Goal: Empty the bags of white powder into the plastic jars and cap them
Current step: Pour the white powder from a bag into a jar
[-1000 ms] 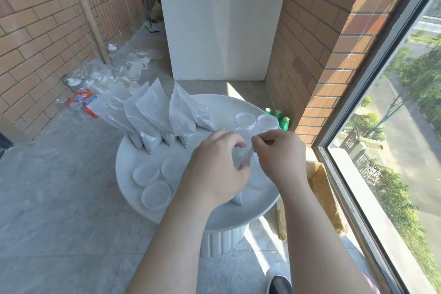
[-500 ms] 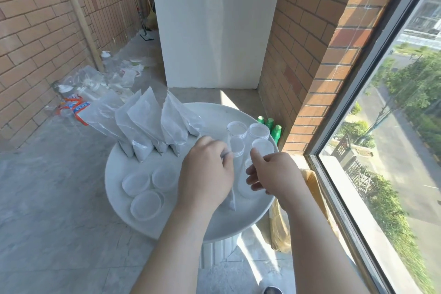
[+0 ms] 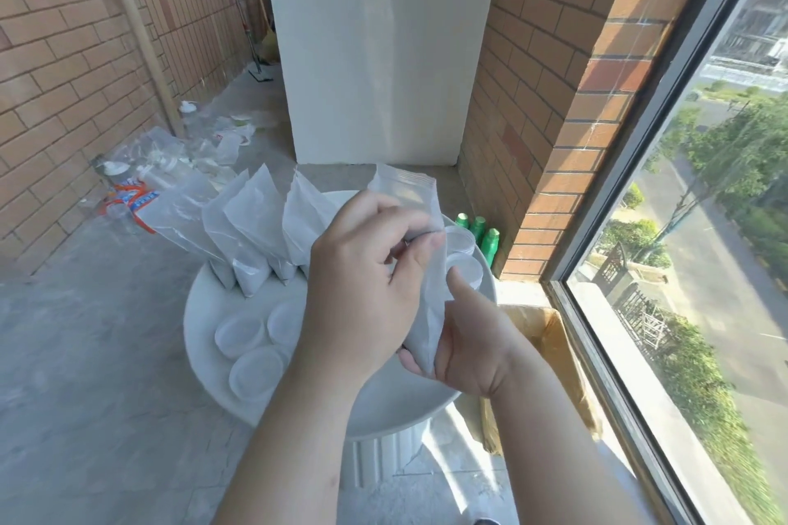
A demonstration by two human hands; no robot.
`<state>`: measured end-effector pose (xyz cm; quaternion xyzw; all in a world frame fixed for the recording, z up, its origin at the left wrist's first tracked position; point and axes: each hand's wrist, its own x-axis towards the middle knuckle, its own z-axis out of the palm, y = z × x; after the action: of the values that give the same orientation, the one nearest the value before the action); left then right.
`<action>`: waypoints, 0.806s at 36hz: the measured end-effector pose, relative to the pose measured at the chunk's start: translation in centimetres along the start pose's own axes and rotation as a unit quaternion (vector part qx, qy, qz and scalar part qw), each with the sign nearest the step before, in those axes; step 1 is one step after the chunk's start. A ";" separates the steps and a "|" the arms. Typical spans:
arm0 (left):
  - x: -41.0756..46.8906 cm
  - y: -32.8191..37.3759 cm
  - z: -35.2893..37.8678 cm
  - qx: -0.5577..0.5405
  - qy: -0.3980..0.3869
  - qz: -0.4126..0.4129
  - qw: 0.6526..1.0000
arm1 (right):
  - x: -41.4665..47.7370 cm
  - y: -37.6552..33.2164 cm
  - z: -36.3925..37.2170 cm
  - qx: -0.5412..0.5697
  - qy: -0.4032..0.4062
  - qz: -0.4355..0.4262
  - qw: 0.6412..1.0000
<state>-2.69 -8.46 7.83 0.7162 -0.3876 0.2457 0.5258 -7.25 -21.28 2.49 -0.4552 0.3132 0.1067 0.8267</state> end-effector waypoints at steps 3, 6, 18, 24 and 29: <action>-0.1 0.0 -0.2 -0.007 -0.007 0.007 1.000 | 0.6 0.3 0.7 0.019 0.003 0.026 0.999; -0.2 0.2 -0.6 -0.022 0.004 0.012 1.000 | 1.3 0.5 1.0 0.054 0.004 0.031 0.998; -2.0 -6.0 -2.4 0.101 0.026 -0.273 0.956 | 2.4 -1.0 -0.3 0.202 0.086 -0.107 0.970; -3.6 -6.2 -2.4 0.276 -0.420 -0.306 0.809 | 2.7 -1.1 -0.6 0.204 0.104 -0.151 0.962; -4.4 -6.6 -1.7 0.265 -0.446 -0.320 0.793 | 2.1 -1.2 -0.1 0.190 0.122 -0.187 0.956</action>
<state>0.25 -4.62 1.29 0.9407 -0.2475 -0.1902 0.1330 -5.08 -22.27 2.01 -0.3498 0.3356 -0.1671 0.8585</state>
